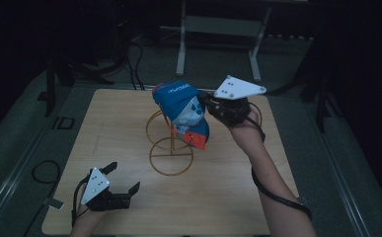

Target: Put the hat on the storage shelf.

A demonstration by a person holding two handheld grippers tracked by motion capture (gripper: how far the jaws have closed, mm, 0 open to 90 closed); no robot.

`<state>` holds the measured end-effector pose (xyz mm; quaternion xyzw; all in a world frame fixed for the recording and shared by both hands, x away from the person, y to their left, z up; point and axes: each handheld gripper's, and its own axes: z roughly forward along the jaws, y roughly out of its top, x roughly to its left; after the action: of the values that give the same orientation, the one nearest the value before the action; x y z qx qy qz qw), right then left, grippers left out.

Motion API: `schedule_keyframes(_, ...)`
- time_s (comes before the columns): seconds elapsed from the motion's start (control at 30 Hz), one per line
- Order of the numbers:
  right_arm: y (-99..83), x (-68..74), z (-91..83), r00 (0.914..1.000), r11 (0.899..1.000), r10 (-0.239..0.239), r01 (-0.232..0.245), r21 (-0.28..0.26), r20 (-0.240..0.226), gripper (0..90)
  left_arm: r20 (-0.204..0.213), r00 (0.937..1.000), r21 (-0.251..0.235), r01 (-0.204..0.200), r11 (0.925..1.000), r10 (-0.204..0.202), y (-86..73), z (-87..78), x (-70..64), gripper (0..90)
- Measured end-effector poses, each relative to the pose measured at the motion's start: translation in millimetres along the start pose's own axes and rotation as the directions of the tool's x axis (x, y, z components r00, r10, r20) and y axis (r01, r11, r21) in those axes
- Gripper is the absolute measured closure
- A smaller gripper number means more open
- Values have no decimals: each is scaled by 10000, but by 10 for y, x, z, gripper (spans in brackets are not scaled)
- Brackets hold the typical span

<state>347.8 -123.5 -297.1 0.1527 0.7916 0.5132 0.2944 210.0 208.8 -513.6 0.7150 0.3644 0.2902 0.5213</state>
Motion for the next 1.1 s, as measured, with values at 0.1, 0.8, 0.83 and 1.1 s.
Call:
schedule_keyframes(0.1, 2, 53, 120, 9998, 9998, -69, 72, 193, -188, 900, -18, 10000, -53, 70, 10000, -70, -15, -10, 7, 24)
schedule_keyframes(0.8, -128, 205, 645, 9913, 9864, 73, 144, 1639, -1313, 892, 98, 9995, -120, 314, 9994, -313, -70, -33, 35, 24)
schedule_keyframes(0.83, -132, 205, 649, 9910, 9867, 133, 85, 1622, -1330, 888, 94, 9994, -125, 349, 9993, -348, -73, -33, 37, 24)
schedule_keyframes(1.1, -161, 177, 677, 9856, 9874, 538, -286, 1553, -1603, 801, 149, 9992, -49, 377, 9993, -376, -93, -25, 48, 24)
